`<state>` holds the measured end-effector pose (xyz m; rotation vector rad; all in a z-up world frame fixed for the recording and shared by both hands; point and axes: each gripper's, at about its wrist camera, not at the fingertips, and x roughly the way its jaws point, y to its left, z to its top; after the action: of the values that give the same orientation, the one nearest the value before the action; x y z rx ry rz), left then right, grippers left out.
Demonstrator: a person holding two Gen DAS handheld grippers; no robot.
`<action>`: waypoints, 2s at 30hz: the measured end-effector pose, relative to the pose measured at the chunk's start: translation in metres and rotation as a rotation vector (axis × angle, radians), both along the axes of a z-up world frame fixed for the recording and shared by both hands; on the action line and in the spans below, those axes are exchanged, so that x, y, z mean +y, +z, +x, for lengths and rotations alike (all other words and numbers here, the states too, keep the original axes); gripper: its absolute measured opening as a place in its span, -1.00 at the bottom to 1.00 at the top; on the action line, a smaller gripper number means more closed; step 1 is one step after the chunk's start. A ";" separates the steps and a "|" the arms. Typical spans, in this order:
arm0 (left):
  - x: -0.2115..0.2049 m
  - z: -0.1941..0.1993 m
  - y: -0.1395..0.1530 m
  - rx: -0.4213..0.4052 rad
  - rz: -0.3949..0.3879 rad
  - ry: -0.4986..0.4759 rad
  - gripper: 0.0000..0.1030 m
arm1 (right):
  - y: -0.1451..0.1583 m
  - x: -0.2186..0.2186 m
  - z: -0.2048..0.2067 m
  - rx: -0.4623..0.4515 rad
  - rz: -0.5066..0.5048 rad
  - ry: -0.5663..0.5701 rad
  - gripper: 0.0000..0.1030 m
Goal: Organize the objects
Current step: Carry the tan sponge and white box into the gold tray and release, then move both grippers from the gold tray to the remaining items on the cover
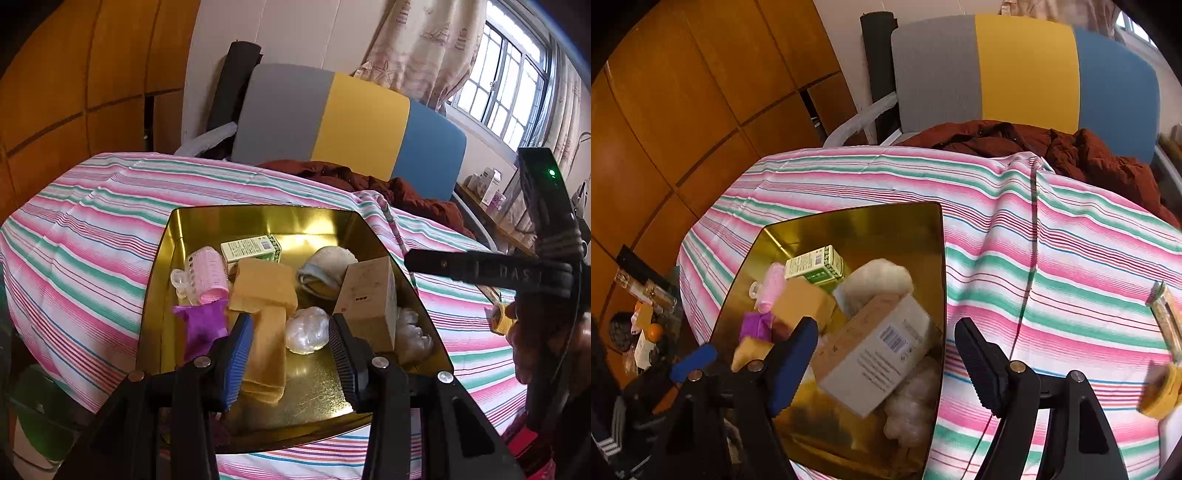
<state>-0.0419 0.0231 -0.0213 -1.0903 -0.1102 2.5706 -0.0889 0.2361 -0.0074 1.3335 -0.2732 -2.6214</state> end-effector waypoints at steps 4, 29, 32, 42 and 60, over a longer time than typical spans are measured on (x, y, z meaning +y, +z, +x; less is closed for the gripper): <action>-0.002 0.001 0.004 0.014 -0.010 0.017 -0.17 | 0.003 -0.003 0.011 0.017 0.012 0.002 0.55; -0.004 0.018 0.016 0.053 -0.060 0.058 -0.12 | 0.010 -0.031 0.071 0.154 0.255 -0.073 0.94; 0.001 0.021 0.018 0.063 -0.065 0.039 -0.12 | 0.010 -0.029 0.075 0.163 0.273 -0.087 0.97; 0.011 0.025 0.019 0.074 -0.086 0.009 -0.12 | 0.011 -0.021 0.083 0.177 0.272 -0.106 0.99; 0.038 0.022 0.023 0.095 -0.098 -0.087 -0.12 | -0.003 0.019 0.084 0.126 0.306 -0.189 0.99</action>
<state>-0.0200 0.0615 0.0020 -0.9815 0.0851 2.5677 -0.0045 0.2554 -0.0103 1.2736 0.0241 -2.9887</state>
